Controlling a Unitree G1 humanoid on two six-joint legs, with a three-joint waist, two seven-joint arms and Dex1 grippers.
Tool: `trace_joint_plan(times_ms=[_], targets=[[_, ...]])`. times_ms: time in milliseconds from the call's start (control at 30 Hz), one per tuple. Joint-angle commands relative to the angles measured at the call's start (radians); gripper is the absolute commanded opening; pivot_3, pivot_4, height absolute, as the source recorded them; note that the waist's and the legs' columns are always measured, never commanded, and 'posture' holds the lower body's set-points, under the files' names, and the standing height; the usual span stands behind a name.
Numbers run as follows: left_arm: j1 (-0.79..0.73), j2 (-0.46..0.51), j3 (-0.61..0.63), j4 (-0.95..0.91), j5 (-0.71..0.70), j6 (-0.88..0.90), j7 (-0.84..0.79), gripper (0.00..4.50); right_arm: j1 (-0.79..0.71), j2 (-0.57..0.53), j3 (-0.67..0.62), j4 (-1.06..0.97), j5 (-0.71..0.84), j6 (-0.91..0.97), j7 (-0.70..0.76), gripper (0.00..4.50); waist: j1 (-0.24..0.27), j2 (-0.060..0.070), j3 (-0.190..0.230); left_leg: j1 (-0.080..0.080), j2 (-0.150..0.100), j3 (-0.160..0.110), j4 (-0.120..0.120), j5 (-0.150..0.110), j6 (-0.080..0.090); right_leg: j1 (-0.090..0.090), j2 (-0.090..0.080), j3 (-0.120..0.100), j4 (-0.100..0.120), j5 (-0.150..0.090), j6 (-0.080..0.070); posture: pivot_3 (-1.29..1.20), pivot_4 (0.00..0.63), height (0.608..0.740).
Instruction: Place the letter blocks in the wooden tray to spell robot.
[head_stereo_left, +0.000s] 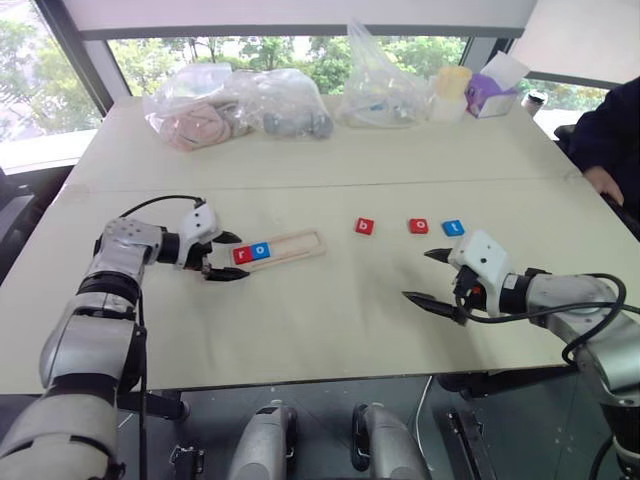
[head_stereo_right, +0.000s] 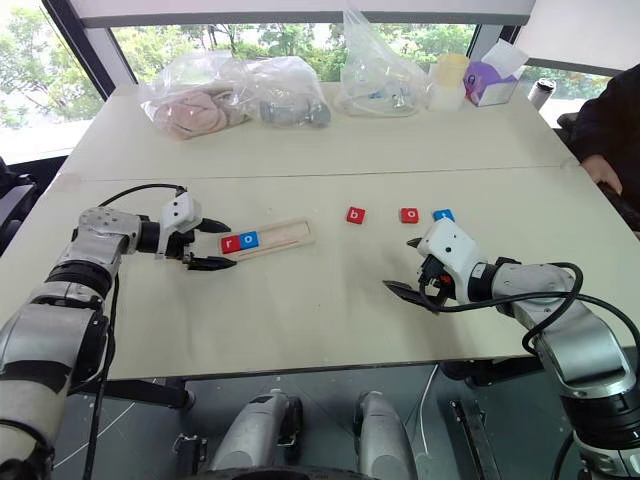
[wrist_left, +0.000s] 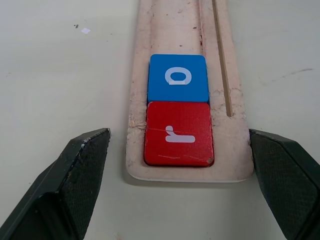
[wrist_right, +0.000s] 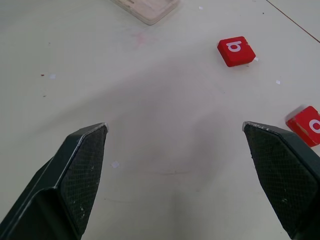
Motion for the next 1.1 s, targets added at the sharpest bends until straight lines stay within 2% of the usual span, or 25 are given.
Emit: trace_joint_plan(times_ms=[33, 400, 500, 533, 567, 700, 867, 1100], targets=[[0.027, -0.016, -0.023, 0.013, 0.054, -0.022, 0.051, 4.5, -0.004, -0.017, -0.026, -0.044, 0.0, -0.005, -0.007, 4.44, 0.005, 0.0, -0.001, 0.0, 0.0, 0.0, 0.0, 0.0, 0.0, 0.0, 0.0, 0.0, 0.0, -0.001, -0.001, 0.0, 0.15, 0.725], [0.052, -0.023, -0.052, 0.014, 0.1, -0.05, 0.089, 4.5, -0.015, -0.016, -0.015, -0.038, -0.006, -0.008, -0.011, 4.44, 0.018, 0.003, -0.005, 0.012, 0.001, 0.0, -0.001, 0.0, -0.001, 0.011, -0.001, 0.0, -0.002, -0.002, -0.003, 0.0, 0.15, 0.725], [0.058, -0.023, -0.057, 0.015, 0.101, -0.021, 0.068, 3.64, -0.016, -0.017, -0.012, -0.037, -0.009, -0.01, -0.01, 4.5, 0.019, 0.006, -0.009, 0.012, 0.001, 0.0, -0.001, 0.0, -0.001, 0.011, -0.002, 0.0, -0.002, -0.002, -0.003, 0.0, 0.15, 0.725], [0.06, -0.023, -0.06, 0.015, 0.101, -0.007, 0.054, 3.22, -0.016, -0.017, -0.012, -0.036, -0.01, -0.011, -0.009, 4.5, 0.019, 0.006, -0.01, 0.012, 0.001, 0.0, -0.001, 0.0, -0.001, 0.01, -0.002, 0.0, -0.002, -0.002, -0.003, 0.0, 0.15, 0.725], [0.064, -0.022, -0.064, 0.014, 0.102, 0.007, 0.038, 3.11, -0.016, -0.017, -0.012, -0.036, -0.01, -0.01, -0.008, 4.5, 0.018, 0.007, -0.011, 0.012, 0.001, 0.0, -0.001, 0.0, -0.001, 0.01, -0.002, 0.0, -0.002, -0.002, -0.003, 0.0, 0.15, 0.725], [0.079, -0.024, -0.072, -0.005, 0.104, 0.019, 0.005, 3.11, -0.02, -0.016, -0.01, -0.033, -0.015, -0.013, -0.008, 4.5, 0.017, 0.008, -0.013, 0.012, 0.001, 0.0, -0.001, 0.0, -0.001, 0.01, -0.001, 0.0, -0.002, -0.002, -0.003, 0.0, 0.15, 0.725], [0.099, -0.067, -0.068, -0.081, 0.068, 0.012, -0.05, 3.11, -0.027, -0.014, -0.007, -0.028, -0.02, -0.015, -0.009, 4.5, 0.019, 0.008, -0.013, 0.011, 0.001, 0.001, -0.002, -0.001, 0.0, 0.01, -0.001, 0.0, -0.003, -0.002, -0.003, 0.0, 0.15, 0.725], [0.112, -0.136, -0.085, -0.172, 0.064, 0.032, -0.049, 3.11, -0.047, -0.006, 0.007, -0.016, -0.028, -0.02, -0.009, 4.5, 0.028, 0.008, -0.013, 0.011, -0.003, 0.002, -0.002, -0.004, 0.005, 0.011, -0.006, 0.0, -0.006, -0.004, -0.001, 0.0, 0.15, 0.725]])
